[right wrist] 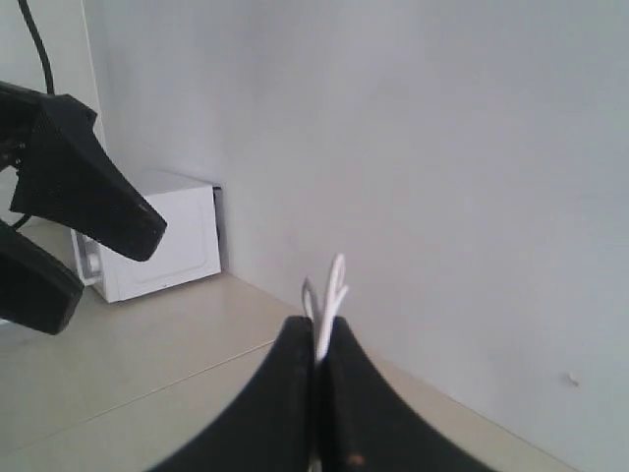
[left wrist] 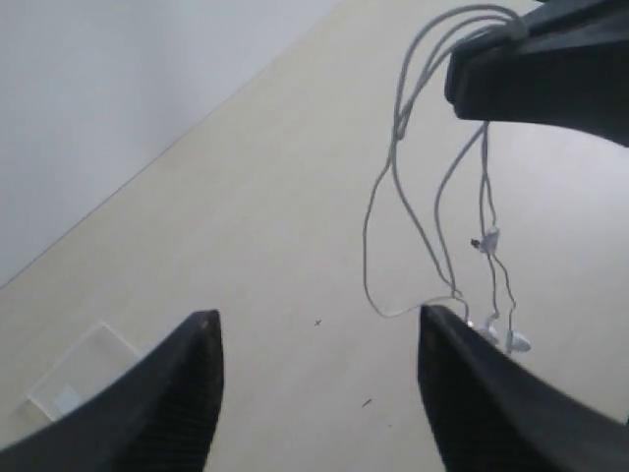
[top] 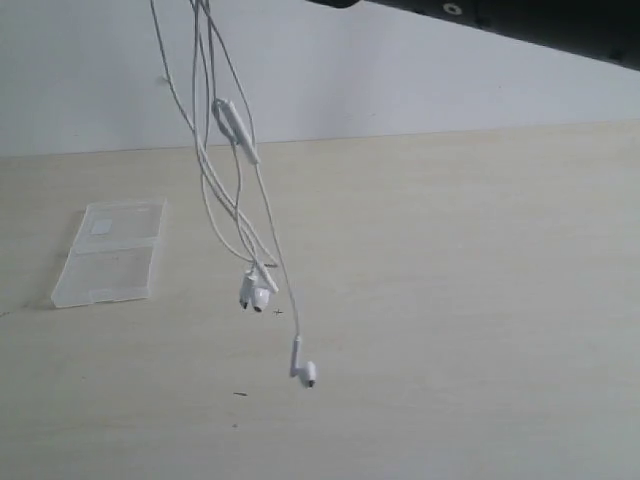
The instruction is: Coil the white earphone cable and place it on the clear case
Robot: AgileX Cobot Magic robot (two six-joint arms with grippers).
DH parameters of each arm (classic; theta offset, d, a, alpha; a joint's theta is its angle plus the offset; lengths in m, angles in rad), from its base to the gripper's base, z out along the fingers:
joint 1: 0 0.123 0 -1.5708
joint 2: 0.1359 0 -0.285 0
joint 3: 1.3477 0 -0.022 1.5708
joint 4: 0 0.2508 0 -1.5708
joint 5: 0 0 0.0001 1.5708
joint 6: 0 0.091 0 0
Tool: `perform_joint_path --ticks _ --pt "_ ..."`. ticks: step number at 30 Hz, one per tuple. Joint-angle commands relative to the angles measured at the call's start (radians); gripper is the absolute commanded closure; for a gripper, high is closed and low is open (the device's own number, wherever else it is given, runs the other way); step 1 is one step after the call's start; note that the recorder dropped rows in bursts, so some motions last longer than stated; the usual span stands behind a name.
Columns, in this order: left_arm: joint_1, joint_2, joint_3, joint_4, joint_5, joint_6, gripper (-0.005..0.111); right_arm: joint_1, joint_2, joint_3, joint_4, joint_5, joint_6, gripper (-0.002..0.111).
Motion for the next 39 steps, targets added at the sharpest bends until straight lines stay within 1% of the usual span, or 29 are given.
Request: perform_joint_path --ticks 1,5,8,10,11,13,14,15,18,19,21,23,24,26,29,32,35,36,39 --pt "0.001 -0.007 0.019 -0.061 -0.004 0.029 0.049 0.003 -0.023 -0.013 -0.001 -0.024 0.008 0.108" --pt "0.001 -0.037 0.086 -0.061 -0.004 0.043 0.048 0.003 -0.04 -0.015 -0.001 -0.02 0.005 0.108" --pt "0.001 -0.075 0.152 -0.079 -0.07 0.07 0.044 0.003 -0.042 -0.015 -0.004 -0.016 0.007 0.108" --pt "0.001 -0.103 0.195 -0.102 -0.091 0.095 0.043 0.003 -0.045 -0.015 -0.006 0.025 0.009 0.108" --pt "0.001 -0.129 0.233 -0.111 -0.09 0.12 0.043 0.005 -0.045 -0.015 -0.008 0.066 0.009 0.108" --pt "0.001 -0.166 0.302 -0.129 -0.121 0.172 0.043 0.015 -0.045 -0.015 -0.008 0.085 0.014 0.108" --pt "0.001 -0.182 0.336 -0.141 -0.166 0.174 0.043 0.027 -0.045 -0.015 -0.008 0.092 0.014 0.108" --pt "0.001 -0.204 0.395 -0.184 -0.229 0.219 0.043 0.049 -0.045 -0.015 -0.028 0.101 0.012 0.108" --pt "0.001 -0.217 0.494 -0.233 -0.322 0.268 0.043 0.079 -0.045 -0.015 -0.028 0.105 0.01 0.108" --pt "0.001 -0.219 0.545 -0.256 -0.397 0.286 0.043 0.092 -0.045 -0.015 -0.028 0.109 0.007 0.108" --pt "0.001 -0.219 0.597 -0.327 -0.459 0.338 0.043 0.091 -0.045 -0.015 -0.028 0.119 0.007 0.108" --pt "0.001 -0.219 0.622 -0.337 -0.473 0.388 0.043 0.091 -0.045 -0.015 -0.03 0.138 -0.001 0.108" --pt "0.001 -0.221 0.624 -0.306 -0.483 0.4 0.043 0.091 -0.045 -0.015 -0.035 0.145 -0.003 0.108" --pt "0.001 -0.221 0.624 -0.282 -0.491 0.405 0.043 0.091 -0.045 -0.015 -0.035 0.147 -0.02 0.108" --pt "0.001 -0.221 0.624 -0.29 -0.5 0.381 0.043 0.091 -0.045 -0.015 -0.035 0.152 -0.02 0.108" --pt "0.001 -0.219 0.63 -0.315 -0.486 0.365 0.034 0.091 -0.043 -0.015 -0.035 0.141 -0.02 0.108" --pt "0.001 -0.213 0.634 -0.333 -0.464 0.38 0.02 0.091 -0.041 -0.015 -0.031 0.115 -0.02 0.108" --pt "0.001 -0.213 0.634 -0.344 -0.462 0.38 0.018 0.091 -0.041 -0.015 -0.026 0.102 -0.02 0.108" --pt "0.001 -0.213 0.634 -0.378 -0.46 0.407 0.017 0.091 -0.034 -0.015 -0.026 0.079 -0.02 0.108"
